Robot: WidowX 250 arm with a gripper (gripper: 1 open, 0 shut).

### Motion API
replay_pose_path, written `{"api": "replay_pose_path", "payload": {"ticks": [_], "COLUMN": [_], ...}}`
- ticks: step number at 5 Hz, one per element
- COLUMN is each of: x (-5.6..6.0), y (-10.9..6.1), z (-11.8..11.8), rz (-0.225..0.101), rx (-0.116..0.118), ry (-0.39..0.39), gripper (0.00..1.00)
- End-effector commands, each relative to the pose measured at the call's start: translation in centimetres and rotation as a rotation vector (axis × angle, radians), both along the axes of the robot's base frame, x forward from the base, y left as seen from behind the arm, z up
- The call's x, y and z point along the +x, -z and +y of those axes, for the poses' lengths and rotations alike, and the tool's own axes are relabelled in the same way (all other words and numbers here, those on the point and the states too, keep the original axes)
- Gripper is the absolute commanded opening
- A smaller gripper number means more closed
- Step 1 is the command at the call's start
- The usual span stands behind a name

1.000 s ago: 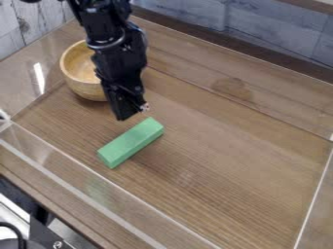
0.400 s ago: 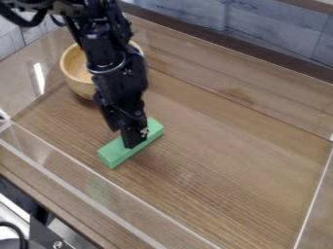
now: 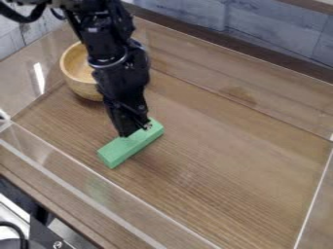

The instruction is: Put green object into wooden bowl

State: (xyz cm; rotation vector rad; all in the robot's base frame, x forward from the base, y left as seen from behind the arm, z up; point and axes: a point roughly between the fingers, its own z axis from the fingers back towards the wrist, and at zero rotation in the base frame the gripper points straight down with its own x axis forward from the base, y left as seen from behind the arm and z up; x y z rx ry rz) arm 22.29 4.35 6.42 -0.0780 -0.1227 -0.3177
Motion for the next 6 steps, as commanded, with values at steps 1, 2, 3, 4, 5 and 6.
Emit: {"api": "replay_pose_path", "payload": {"ticks": [1, 2, 3, 4, 5, 6], "x": [1.0, 1.0, 0.4, 0.3, -0.1, -0.2], "y": [-0.2, 0.4, -0.7, -2.6, -1.3, -0.8], "z": [0.0, -0.2, 1.7, 4.5, 5.4, 3.9], "rz": [-0.04, -0.038, -0.044, -0.066, -0.05, -0.04], "rx": [0.015, 0.014, 0.007, -0.001, 0.011, 0.012], "ry": [-0.01, -0.029, -0.079, -0.155, -0.171, -0.123], "gripper": [0.0, 0.0, 0.0, 0.0, 1.0, 1.0]}}
